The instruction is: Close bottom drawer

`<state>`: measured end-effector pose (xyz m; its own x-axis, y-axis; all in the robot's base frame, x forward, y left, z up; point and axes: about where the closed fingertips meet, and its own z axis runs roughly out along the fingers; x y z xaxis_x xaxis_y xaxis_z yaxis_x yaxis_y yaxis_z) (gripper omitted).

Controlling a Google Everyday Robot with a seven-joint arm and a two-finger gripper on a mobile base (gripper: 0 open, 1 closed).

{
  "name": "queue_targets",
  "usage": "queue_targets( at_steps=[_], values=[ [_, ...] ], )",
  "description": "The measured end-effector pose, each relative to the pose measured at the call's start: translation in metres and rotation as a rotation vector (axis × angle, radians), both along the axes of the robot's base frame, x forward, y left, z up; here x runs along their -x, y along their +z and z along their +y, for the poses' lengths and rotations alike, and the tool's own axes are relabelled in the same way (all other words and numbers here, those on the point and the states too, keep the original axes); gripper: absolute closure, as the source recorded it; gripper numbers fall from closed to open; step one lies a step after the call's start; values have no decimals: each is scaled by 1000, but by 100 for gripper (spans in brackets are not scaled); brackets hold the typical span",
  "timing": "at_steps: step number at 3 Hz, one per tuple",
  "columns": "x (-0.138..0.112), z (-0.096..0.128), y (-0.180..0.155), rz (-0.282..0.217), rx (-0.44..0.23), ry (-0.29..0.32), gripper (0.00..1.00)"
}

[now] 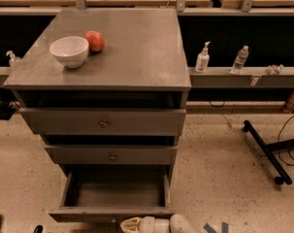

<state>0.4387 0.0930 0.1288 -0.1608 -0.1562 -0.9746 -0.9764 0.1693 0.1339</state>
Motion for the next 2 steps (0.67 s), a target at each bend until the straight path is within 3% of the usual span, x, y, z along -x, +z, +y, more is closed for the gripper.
queue_targets(
  at_steps=[2],
  values=[
    [14,0,14,-62,-19,53,100]
  ],
)
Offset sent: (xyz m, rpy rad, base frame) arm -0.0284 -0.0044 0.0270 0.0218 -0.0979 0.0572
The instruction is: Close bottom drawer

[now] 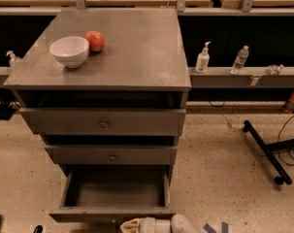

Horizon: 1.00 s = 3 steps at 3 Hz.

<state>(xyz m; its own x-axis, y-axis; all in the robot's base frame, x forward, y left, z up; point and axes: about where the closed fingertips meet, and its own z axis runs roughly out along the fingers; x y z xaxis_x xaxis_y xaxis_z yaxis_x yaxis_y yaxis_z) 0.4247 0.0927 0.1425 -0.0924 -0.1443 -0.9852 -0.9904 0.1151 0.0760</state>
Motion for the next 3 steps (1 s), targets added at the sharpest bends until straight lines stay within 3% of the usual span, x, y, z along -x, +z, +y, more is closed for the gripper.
queue_targets(
  at_steps=[2,3],
  values=[
    [15,5,5,-9,-29,25,100],
    [0,5,-1,-22,-9,18,100]
  ],
)
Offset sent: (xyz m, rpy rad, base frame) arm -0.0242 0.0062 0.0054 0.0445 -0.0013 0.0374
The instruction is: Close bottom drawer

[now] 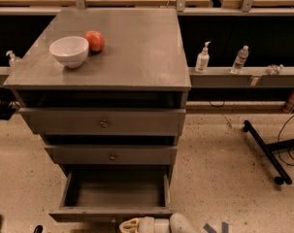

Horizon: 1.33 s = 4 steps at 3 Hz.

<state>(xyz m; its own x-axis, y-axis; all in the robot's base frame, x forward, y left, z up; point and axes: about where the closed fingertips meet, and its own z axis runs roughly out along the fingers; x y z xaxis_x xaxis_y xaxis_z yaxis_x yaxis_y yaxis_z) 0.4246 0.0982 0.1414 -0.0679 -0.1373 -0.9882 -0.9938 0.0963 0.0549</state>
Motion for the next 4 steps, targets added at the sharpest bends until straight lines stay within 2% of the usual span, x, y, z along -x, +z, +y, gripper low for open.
queue_targets(
  at_steps=[2,3,4],
  values=[
    [-92,-9,5,-99,14,-77,100],
    [-92,-9,5,-99,14,-77,100],
    [-80,4,6,-93,-10,-43,100]
  ],
)
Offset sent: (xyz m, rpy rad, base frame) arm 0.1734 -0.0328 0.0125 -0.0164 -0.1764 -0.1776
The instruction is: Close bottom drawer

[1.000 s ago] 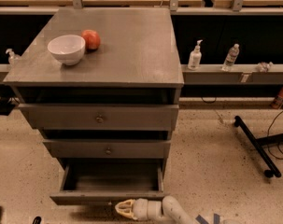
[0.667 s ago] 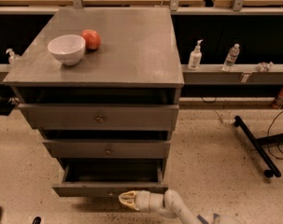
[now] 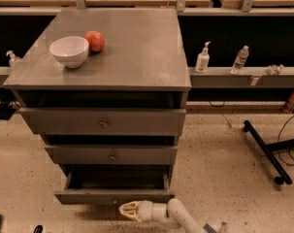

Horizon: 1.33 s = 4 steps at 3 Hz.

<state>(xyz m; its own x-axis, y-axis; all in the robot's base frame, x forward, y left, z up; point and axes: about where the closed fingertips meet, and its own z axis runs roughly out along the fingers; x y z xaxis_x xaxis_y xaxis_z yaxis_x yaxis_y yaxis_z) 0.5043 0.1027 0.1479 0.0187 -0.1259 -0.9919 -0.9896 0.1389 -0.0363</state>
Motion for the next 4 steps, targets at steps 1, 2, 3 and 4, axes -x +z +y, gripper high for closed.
queue_targets(
  at_steps=[1,2,3,4],
  values=[
    [13,13,6,5,-11,63,100],
    [13,15,9,3,-10,78,100],
    [-12,7,10,-6,-13,68,100],
    [-58,-3,12,-22,8,37,100]
  ],
)
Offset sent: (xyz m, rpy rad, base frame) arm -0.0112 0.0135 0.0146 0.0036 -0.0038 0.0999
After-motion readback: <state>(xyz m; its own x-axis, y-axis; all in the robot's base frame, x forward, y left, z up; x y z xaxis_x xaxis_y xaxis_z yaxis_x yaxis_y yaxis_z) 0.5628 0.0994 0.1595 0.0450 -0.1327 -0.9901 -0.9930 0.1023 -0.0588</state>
